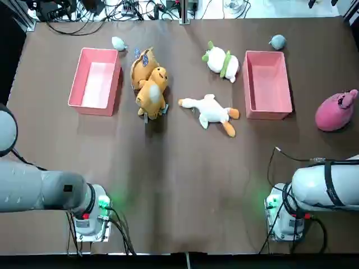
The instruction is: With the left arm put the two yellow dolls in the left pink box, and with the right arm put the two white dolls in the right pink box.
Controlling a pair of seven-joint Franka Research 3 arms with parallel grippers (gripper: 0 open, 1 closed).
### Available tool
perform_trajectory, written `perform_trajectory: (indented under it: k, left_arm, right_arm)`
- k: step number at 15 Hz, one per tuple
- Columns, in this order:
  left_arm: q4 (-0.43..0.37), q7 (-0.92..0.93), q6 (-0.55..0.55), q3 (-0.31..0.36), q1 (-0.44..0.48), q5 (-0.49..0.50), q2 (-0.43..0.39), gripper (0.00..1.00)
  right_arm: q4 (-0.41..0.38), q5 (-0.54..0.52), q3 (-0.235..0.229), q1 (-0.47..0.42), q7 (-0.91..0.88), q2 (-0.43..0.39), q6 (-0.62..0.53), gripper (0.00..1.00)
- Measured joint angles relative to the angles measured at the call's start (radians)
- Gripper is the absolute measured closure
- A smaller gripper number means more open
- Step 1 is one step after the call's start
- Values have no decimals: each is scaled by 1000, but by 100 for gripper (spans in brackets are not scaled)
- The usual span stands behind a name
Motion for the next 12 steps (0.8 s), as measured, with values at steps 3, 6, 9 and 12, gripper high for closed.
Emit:
perform_trajectory:
  k: [3,6,9,12]
  left_arm:
    - [-3,0,-1,0,0,0,0,0]
    - [-8,0,-2,-1,0,0,0,0]
    - [-8,0,-2,-1,0,-1,0,0]
    - [-9,0,-1,0,0,-2,2,0]
  right_arm:
    - [-5,0,0,-1,0,0,0,1]
    - [-8,0,0,-1,0,0,1,1]
    - [-10,0,2,-1,0,0,3,1]
    - [-10,2,14,8,-2,0,13,2]
